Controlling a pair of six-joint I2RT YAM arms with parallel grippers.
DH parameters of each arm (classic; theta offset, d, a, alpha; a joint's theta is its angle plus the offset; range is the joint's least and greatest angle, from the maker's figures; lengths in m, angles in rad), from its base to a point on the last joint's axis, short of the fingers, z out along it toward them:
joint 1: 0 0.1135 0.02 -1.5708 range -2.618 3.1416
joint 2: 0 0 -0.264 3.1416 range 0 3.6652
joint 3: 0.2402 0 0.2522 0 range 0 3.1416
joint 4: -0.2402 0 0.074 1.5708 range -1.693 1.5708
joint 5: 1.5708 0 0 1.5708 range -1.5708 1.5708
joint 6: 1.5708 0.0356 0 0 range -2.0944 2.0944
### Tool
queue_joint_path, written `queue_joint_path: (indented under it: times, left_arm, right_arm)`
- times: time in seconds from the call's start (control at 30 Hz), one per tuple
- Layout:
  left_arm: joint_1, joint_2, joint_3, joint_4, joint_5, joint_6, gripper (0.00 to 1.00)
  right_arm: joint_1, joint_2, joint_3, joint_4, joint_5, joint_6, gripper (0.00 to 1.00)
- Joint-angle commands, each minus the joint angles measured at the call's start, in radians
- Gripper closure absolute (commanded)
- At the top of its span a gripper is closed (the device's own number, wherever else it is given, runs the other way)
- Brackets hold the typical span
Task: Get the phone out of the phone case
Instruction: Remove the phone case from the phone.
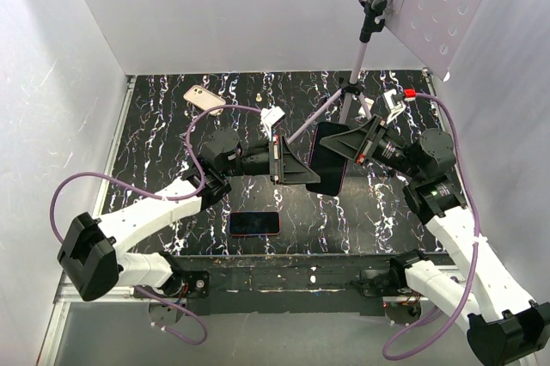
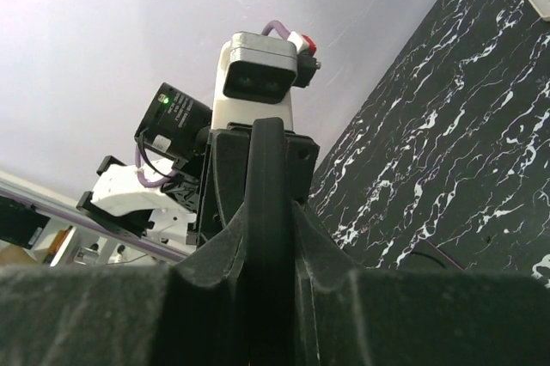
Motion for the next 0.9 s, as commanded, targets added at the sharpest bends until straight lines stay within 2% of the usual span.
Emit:
queue_joint_path:
  times: [0.0,0.13,0.27,0.37,0.4,0.57,0.67,0.87]
  left_arm:
    - [0.056,0.024,0.037,0.147,-0.044,-0.045,0.77]
    - [0.055,0.080,0.069,0.212,-0.015,-0.086,0.78]
    - [0.056,0.107,0.085,0.301,0.000,-0.133,0.98]
    - [0.058,0.083,0.063,0.333,-0.023,-0.127,1.00]
    - [0.059,0.071,0.053,0.339,-0.038,-0.123,1.00]
    - [0.065,-0.008,0.022,0.292,-0.075,-0.119,1.00]
    - [0.074,-0.038,-0.004,0.301,-0.087,-0.148,1.00]
    - [0.104,-0.104,-0.035,0.249,-0.133,-0.174,1.00]
  right_arm:
    - [0.056,-0.012,0.044,-0.031,-0.221,-0.029,0.99]
    - [0.101,0.019,0.056,-0.035,-0.201,-0.047,0.99]
    - [0.123,0.042,0.070,-0.043,-0.188,-0.053,0.99]
    - [0.123,0.031,0.073,-0.071,-0.158,-0.062,0.97]
    - [0.123,0.030,0.076,-0.092,-0.150,-0.070,0.91]
    - [0.120,0.004,0.096,-0.189,-0.095,-0.125,0.45]
    - [0.117,-0.015,0.095,-0.193,-0.093,-0.128,0.27]
    - [0.117,-0.102,0.056,-0.192,-0.067,-0.145,0.21]
